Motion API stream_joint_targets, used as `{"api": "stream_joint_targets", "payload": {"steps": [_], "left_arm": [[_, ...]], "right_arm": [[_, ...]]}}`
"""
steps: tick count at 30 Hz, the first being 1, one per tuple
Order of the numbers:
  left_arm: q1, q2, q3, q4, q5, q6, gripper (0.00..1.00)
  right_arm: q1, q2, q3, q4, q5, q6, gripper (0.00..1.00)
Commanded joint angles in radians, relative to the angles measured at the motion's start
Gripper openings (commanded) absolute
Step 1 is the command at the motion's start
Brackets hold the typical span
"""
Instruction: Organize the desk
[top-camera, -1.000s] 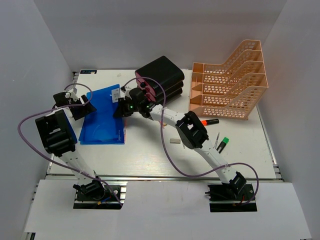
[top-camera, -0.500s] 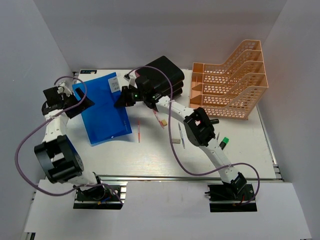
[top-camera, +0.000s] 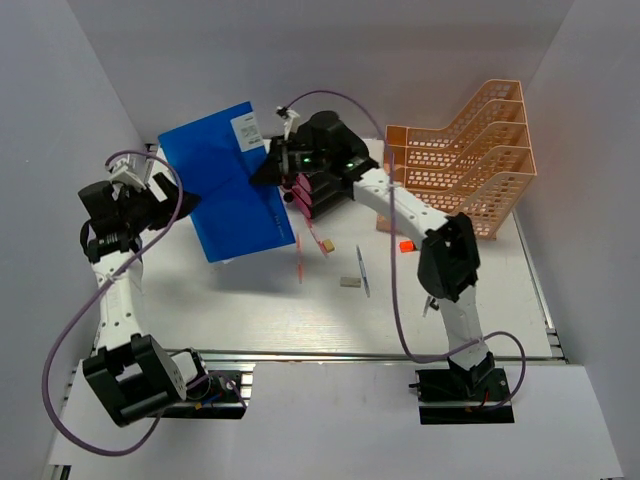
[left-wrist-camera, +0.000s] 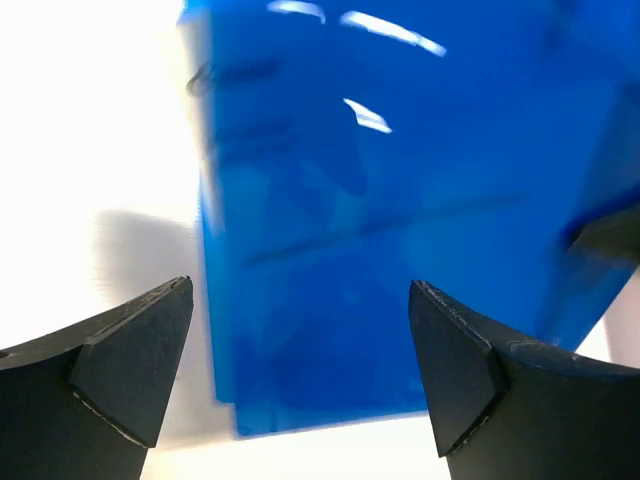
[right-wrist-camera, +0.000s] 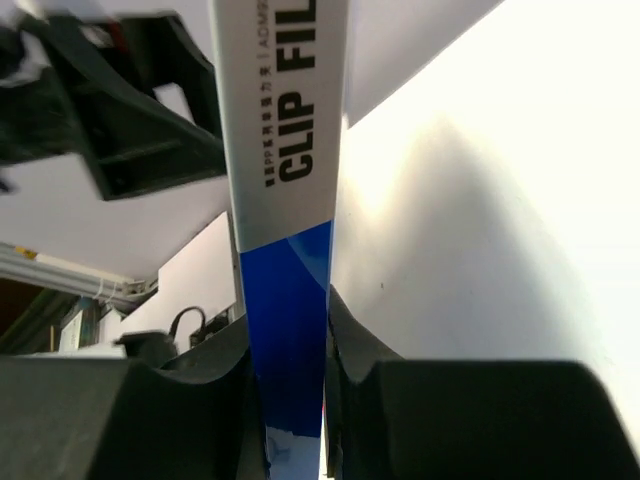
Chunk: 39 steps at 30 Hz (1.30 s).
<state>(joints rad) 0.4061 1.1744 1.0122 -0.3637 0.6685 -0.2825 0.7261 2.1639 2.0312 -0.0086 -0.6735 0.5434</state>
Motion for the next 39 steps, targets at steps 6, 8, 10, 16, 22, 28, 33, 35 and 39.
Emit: {"api": "stream_joint_targets", "payload": {"steps": [6,8,10,16,22,28,33,35,39], "left_arm": [[-0.018,-0.096,-0.216,0.474,0.46,-0.233,0.98],[-0.027,-0.134,-0.24,0.494,0.464,-0.234,0.98],[-0.027,-0.148,-0.253,0.503,0.476,-0.233,0.98],[-0.061,-0.119,-0.469,1.399,0.572,-0.838,0.98],[-0.07,-0.036,-0.472,1.813,0.546,-1.07,0.98],[-0.118,-0.03,-0.477,1.994,0.531,-1.165,0.98],[-0.15,-0.021,-0.442,2.042,0.537,-1.244,0.98],[-0.161,-0.021,-0.431,2.051,0.533,-1.264,0.98],[-0.182,-0.021,-0.417,2.098,0.528,-1.313,0.98]], "right_arm": [[-0.149,-0.334,-0.161,0.01,-0.207,-0.054,0.0],[-0.157,-0.4,-0.198,-0.023,-0.213,-0.06,0.0],[-0.178,-0.446,-0.22,-0.039,-0.233,-0.077,0.0],[-0.2,-0.536,-0.235,-0.088,-0.313,-0.079,0.0],[-0.211,-0.654,-0.314,-0.076,-0.34,-0.091,0.0],[-0.229,-0.731,-0.406,-0.036,-0.373,-0.089,0.0],[-0.237,-0.753,-0.428,-0.014,-0.396,-0.071,0.0],[-0.234,-0.753,-0.433,-0.004,-0.394,-0.065,0.0],[-0.234,-0.739,-0.44,-0.004,-0.385,-0.06,0.0]]}}
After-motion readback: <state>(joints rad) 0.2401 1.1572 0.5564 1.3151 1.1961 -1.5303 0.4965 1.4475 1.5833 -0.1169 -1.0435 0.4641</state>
